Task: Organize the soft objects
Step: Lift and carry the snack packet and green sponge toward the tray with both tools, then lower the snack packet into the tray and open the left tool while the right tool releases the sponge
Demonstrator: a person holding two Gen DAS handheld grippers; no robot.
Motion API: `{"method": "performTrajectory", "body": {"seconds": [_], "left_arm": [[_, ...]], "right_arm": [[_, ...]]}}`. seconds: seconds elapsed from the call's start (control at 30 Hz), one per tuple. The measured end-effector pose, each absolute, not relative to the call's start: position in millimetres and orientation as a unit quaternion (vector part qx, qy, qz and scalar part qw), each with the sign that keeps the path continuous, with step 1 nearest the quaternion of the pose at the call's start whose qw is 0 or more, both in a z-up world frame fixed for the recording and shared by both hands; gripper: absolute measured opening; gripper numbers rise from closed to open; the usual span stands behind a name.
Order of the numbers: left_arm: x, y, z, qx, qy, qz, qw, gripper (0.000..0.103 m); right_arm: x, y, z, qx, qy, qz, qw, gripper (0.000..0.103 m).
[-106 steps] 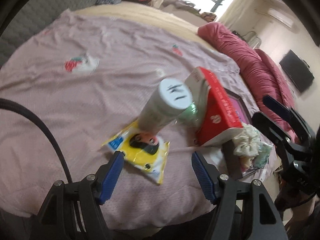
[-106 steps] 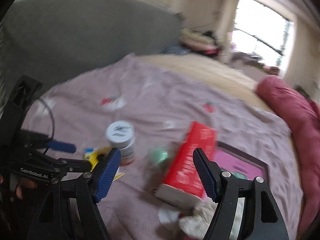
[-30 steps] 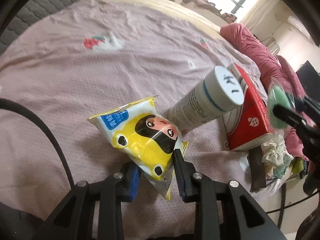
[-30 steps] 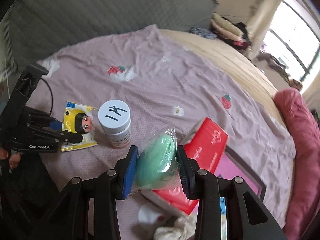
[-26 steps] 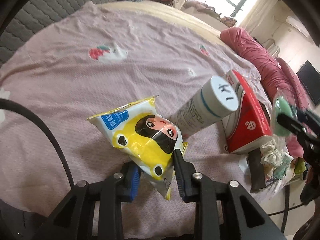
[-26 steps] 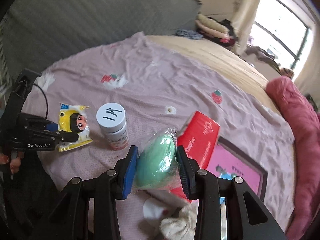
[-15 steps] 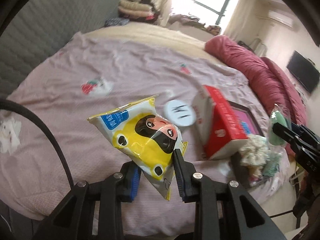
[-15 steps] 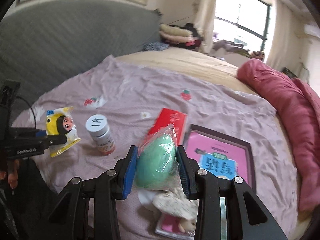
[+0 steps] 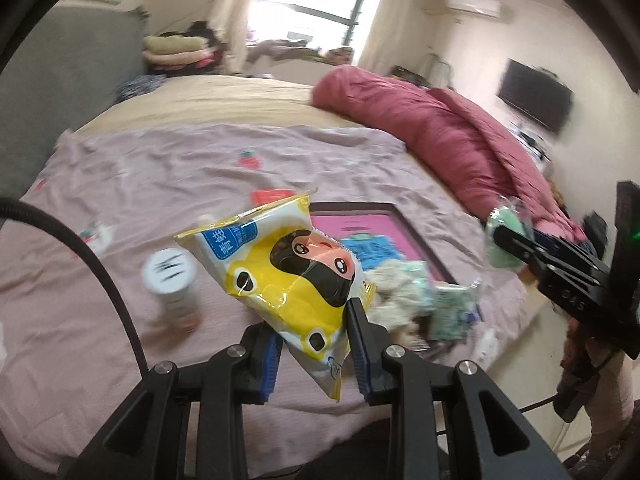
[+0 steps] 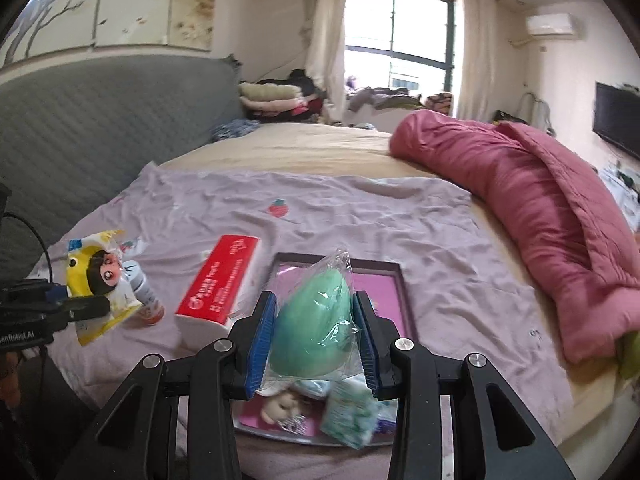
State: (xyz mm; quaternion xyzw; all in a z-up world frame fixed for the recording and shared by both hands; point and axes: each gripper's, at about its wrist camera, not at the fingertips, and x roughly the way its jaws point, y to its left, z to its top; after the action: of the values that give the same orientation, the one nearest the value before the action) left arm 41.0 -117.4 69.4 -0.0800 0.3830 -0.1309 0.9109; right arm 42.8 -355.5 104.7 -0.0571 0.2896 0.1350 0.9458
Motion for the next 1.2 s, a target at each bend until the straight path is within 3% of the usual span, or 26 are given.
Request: {"method": "performTrajectory", "body": {"seconds": [0.43, 1.2], "left_arm": [[71.4, -213.2, 35.6, -0.018, 0.432, -0.189, 0.881, 0.031], [89.1, -242.2, -35.2, 0.014, 0.501, -0.201, 0.841, 0.031]], "right_arm": [[40.4, -395.7, 86.3, -0.014, 0.29, 0.109, 0.951, 0.04], [57.3, -368.1, 3.1, 0.004, 0.364, 0.157, 0.918, 0.04]]}}
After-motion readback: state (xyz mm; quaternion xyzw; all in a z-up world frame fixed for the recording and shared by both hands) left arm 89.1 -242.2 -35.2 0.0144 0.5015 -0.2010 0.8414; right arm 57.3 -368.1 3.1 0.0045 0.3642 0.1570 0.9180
